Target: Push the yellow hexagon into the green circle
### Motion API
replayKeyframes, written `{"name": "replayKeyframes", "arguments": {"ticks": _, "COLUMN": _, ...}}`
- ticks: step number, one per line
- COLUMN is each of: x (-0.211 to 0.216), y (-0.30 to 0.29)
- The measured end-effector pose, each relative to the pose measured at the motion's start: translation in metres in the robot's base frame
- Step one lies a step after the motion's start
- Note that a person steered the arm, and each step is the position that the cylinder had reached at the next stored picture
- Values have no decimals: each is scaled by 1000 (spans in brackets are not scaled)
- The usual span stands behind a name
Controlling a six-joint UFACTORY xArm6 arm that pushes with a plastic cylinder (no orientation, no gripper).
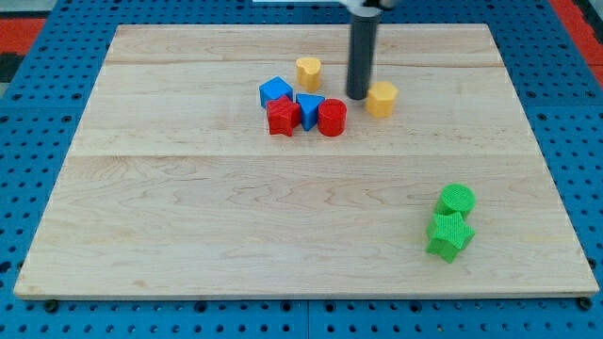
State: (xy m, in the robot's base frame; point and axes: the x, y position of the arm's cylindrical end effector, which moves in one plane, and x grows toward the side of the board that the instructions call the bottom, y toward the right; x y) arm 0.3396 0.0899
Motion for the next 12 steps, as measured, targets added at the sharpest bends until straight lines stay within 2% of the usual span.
{"name": "replayKeyframes", "arguments": {"ticks": 1, "x": 22, "y": 32}}
{"name": "replayKeyframes", "arguments": {"ticks": 2, "x": 61, "y": 42}}
{"name": "replayKeyframes", "arguments": {"ticks": 4, "x": 10, "y": 63}}
{"name": "replayKeyframes", "arguments": {"ticks": 5, "x": 11, "y": 114}}
{"name": "replayKeyframes", "arguments": {"ticks": 8, "x": 68, "y": 121}}
{"name": "replayKeyframes", "arguments": {"ticks": 9, "x": 44, "y": 123}}
{"name": "replayKeyframes", "arguments": {"ticks": 10, "x": 43, "y": 170}}
{"name": "replayKeyframes", "arguments": {"ticks": 12, "x": 101, "y": 131}}
